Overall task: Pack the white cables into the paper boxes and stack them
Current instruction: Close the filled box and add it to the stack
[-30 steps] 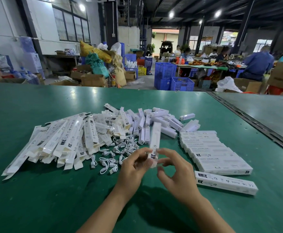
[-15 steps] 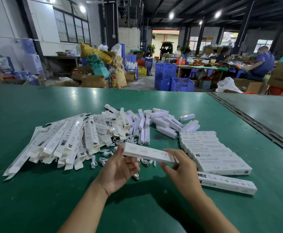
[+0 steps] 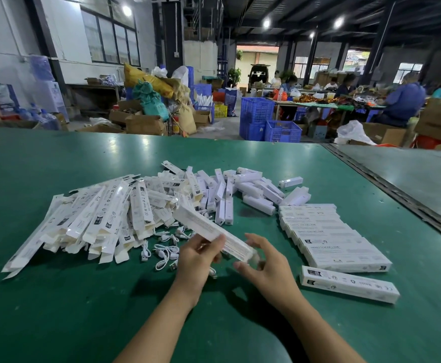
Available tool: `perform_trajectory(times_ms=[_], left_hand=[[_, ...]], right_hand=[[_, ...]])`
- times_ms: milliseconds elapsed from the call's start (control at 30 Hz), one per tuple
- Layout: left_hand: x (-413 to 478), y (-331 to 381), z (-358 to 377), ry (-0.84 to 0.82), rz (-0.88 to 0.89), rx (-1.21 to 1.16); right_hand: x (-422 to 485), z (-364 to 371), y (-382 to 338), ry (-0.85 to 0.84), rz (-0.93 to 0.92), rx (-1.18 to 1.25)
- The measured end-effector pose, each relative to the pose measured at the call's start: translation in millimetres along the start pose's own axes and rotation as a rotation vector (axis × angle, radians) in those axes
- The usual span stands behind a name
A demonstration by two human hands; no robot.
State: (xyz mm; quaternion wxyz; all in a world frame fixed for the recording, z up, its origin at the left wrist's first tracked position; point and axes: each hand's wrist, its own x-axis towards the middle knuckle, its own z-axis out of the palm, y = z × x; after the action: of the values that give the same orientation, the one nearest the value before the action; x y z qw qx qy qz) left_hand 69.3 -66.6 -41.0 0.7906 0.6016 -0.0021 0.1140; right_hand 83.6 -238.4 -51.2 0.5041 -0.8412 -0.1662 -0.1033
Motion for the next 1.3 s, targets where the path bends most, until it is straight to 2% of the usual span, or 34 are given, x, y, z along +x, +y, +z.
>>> perform_trajectory(times_ms=[67,200,333,433,633,833,1300], left_hand=[[5,1,-4,0.143,0.01,-0.039],[14,-3,-12,0.405,0.072,-0.056],[17,-10,-7,0.542,0.042,-0.068],[18,-12,-6,0.556,0.047,-0.054],[22,-16,-8,0.587,0.044,-0.055],[25,-16,-7,0.601,0.017,-0.077],[21,-10,-10,0.546,-0.042,-0.194]], right_hand=[[6,3,9,0.005,0.022,-0.026],[23,14,20,-0.007,0.046,-0.33],[48,28,24,-0.062,0.04,-0.4],[70,34,27,-0.129,0.077,-0.514],[100,40,32,-0.257,0.171,-0.537],[107,40,37,-0.352,0.156,-0.636],[62,24,29,0.048,0.152,-0.41]])
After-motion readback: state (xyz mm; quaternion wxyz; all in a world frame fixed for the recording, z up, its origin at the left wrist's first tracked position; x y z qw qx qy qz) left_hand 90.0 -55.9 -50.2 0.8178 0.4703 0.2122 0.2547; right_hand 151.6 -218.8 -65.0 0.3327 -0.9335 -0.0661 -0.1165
